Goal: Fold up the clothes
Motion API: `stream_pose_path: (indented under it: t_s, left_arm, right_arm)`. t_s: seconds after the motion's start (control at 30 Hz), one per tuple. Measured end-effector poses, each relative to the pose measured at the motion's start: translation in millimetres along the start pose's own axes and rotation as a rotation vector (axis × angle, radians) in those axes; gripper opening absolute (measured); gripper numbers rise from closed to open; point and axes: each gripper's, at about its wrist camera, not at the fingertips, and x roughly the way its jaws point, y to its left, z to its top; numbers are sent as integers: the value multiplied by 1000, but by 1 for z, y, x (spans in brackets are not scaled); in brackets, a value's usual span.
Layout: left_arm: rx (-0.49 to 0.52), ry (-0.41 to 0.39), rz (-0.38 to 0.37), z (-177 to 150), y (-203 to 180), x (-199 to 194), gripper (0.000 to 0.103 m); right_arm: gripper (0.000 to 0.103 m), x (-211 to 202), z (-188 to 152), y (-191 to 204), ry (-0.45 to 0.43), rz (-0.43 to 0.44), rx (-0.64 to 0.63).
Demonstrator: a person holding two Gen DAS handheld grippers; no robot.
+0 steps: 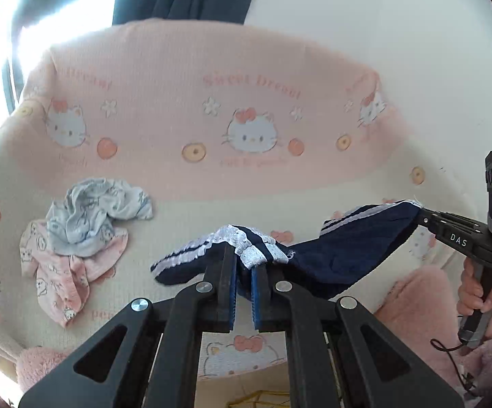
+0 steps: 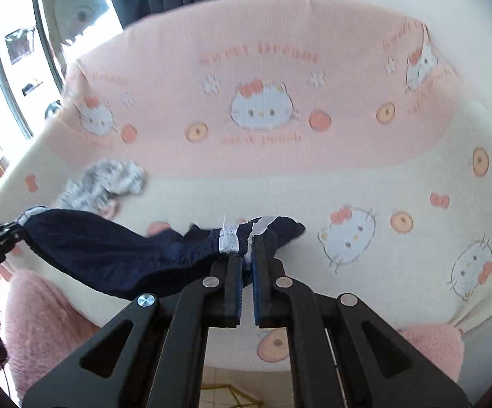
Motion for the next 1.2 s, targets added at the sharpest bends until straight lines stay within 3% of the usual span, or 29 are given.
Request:
stream_pose_path:
  t_s: [0.1, 0.13, 0.27, 0.33, 0.4, 0.53, 0.63, 0.7, 0.77, 0.87, 0.93, 1.03, 1.1, 1.2]
  left_arm:
    - [20, 3, -12, 6, 4, -14, 7]
    - [21, 41, 3, 6, 8, 0, 7]
    - [39, 184, 66, 7, 27, 68, 7]
    - [66, 177, 103, 27, 30, 85, 7]
    - [107, 63, 126, 61, 23, 63, 7]
    - [165, -196, 164, 114, 7, -5, 7]
    - [152, -248, 168, 114, 12, -27, 7]
    - [141, -203, 166, 96, 20, -16, 7]
    - [115, -86, 165, 65, 29, 17, 7]
    - [58, 169, 175, -3, 46, 90, 7]
    - [75, 323, 208, -53, 50, 137, 7]
    - [70, 502, 241, -110, 61, 191, 7]
    - [39, 566, 242, -134, 68, 208, 7]
    - [27, 586, 247, -147, 70, 212, 7]
  right_arm:
    - [3, -31, 17, 8, -66, 24, -37]
    - [3, -31, 16, 13, -60, 8, -51]
    - [3, 43, 8, -3, 91, -46, -69]
    - [3, 79, 14, -25, 133, -23, -27]
    - [3, 82, 32, -32, 99, -1, 10]
    - [3, 19, 90, -20, -152, -40, -48]
    - [4, -19, 103, -16, -273, -51, -45]
    - [4, -24, 94, -14, -282, -67, -48]
    - [4, -2, 68, -14, -218, -92, -56]
    - [4, 58, 17, -21, -26, -96, -19]
    - [4, 105, -23, -27, 121, -97, 1]
    - [4, 168, -78, -33, 317, -109, 4]
    - [4, 199, -108, -35, 446, -127, -14]
    - [4, 218, -135, -30, 538, -164, -85]
